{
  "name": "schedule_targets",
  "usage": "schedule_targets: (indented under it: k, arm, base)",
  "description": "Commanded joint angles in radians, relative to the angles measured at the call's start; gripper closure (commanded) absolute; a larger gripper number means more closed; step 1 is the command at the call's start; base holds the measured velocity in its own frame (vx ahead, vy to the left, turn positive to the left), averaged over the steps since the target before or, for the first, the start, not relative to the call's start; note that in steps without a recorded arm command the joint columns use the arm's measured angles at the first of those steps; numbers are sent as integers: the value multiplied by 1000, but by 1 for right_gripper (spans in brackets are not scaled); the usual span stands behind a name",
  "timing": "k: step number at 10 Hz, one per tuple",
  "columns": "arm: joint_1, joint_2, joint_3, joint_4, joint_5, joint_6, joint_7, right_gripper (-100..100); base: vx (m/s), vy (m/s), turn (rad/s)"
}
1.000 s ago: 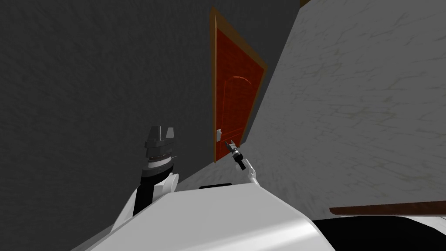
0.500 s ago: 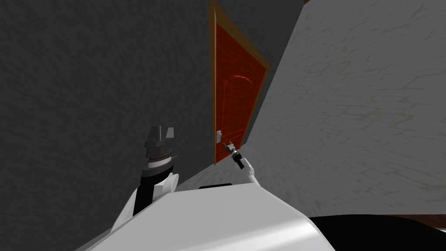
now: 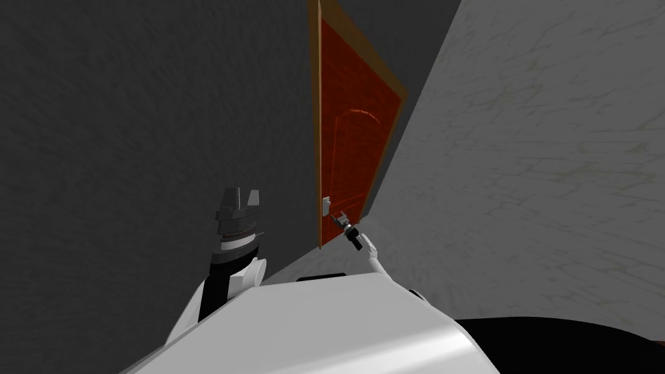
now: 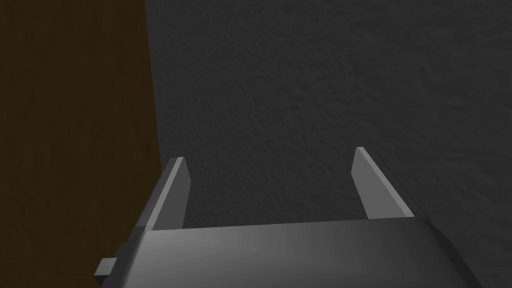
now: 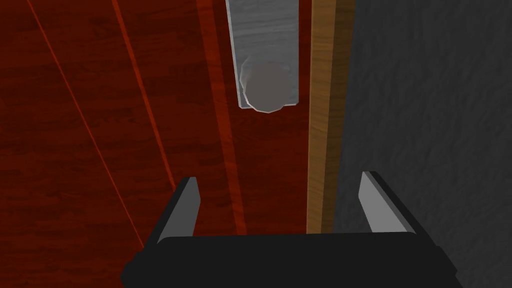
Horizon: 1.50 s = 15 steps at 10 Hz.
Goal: Pull the door open
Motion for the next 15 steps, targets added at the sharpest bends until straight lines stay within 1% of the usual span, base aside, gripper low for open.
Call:
schedule_targets:
  k: [1,3,6,9,12,15]
  arm:
    - [0,0,0,0,0,0,0,-100]
    - [-9,11,-59,25,-8,9,41,-100]
    - [-19,25,-120,50,-17,19,80,-100]
    - [-32,44,-191,79,-28,29,126,-100]
    - [-49,68,-262,109,-39,40,175,-100]
    - [-69,95,-325,136,-49,49,220,-100]
  base:
    - [41,-3,4]
    - [-13,-6,201]
    - [-26,-12,158]
    - [-8,-21,203]
    - [11,-35,196]
    - [30,-49,213]
